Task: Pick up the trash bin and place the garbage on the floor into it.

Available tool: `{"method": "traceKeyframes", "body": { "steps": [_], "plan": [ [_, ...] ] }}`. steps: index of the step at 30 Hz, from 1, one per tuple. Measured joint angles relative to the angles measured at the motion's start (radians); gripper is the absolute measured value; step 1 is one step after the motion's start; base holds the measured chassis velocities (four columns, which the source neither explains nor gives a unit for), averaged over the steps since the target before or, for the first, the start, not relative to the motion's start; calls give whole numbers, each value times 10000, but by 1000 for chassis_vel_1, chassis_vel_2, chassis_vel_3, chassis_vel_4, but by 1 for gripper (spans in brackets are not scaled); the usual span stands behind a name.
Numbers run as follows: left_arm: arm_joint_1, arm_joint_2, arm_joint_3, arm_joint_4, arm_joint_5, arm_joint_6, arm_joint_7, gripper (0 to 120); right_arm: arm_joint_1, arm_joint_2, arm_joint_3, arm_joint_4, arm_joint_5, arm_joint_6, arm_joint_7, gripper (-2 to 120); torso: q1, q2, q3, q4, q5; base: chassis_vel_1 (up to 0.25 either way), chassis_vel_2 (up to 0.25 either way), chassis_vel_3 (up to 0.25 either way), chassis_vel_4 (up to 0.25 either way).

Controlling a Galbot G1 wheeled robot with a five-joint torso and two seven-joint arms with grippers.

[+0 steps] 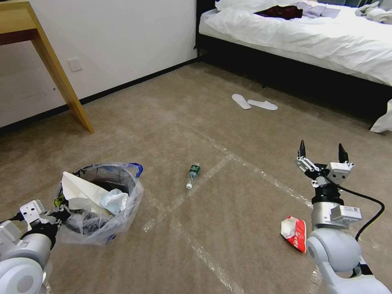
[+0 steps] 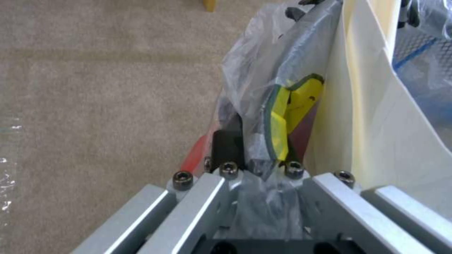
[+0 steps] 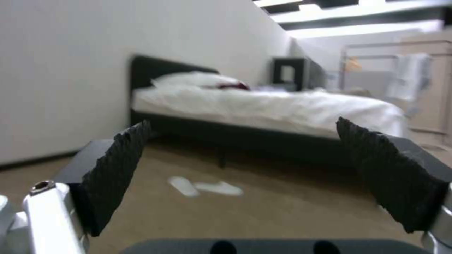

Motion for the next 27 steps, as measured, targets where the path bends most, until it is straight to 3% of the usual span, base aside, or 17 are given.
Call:
{"method": "traceKeyframes", "body": {
  "steps": [1, 2, 3, 4, 7, 8, 11, 14, 15, 16, 19, 27],
  "plan": [
    [0, 0, 0, 0, 0, 0, 0, 0, 0, 0, 0, 0, 0, 0, 0, 100, 0, 0, 0, 0, 0, -48, 66, 80, -50],
    [0, 4, 0, 1, 1, 0, 0, 0, -5, -35, 60, 13, -41, -512, 334, 100, 0, 0, 0, 1, 1, -48, 31, 46, -50],
    [3, 19, 1, 14, 4, -3, 1, 0, -85, -182, 177, 127, 166, -1800, 1044, 100, 0, 1, -1, 2, 2, 0, 0, 0, 0],
    [3, 19, 1, 14, 4, -3, 1, 0, -85, -182, 177, 127, 166, -1800, 1044, 100, 0, 1, -1, 2, 2, 0, 0, 0, 0],
    [-34, 56, 9, 146, 5, -7, 14, 0, -356, -671, 360, 236, 1979, -4554, 2492, 100, -1, 1, -3, -2, 2, 0, 0, 0, 0],
    [-34, 56, 9, 146, 5, -7, 14, 0, -356, -671, 360, 236, 1979, -4554, 2492, 100, -1, 1, -3, -2, 2, 0, 0, 0, 0],
    [-140, 53, 85, 340, 33, -25, 36, 0, -413, -1167, 450, -521, 3962, -6351, 3683, 100, -1, 0, -3, 0, 3, 0, 0, 0, 0],
    [-178, 33, 120, 399, 60, -41, 49, 0, -441, -1272, 453, -777, 4758, -6743, 4031, 100, -1, 0, -3, -1, 1, 0, 0, 0, 0],
    [-230, 12, 159, 470, 77, -42, 63, 0, -483, -1342, 466, -1003, 5755, -7252, 4413, 100, -2, 1, -3, -1, 4, 0, 0, 0, 0],
    [-230, 12, 159, 470, 77, -42, 63, 0, -483, -1342, 466, -1003, 5755, -7252, 4413, 100, -2, 1, -3, -1, 4, 0, 0, 0, 0],
    [-361, -2, 221, 661, 94, -50, 84, 0, -534, -1415, 418, -1493, 7773, -8078, 5297, 100, -1, 1, -3, -2, 2, 0, 0, 0, 0],
    [-458, -67, 325, 844, 164, -103, 153, 0, -121, -1204, -183, -2502, 8831, -8427, 5720, 100, -1, 1, -3, 0, 1, 0, 0, 0, 0]
  ]
}}
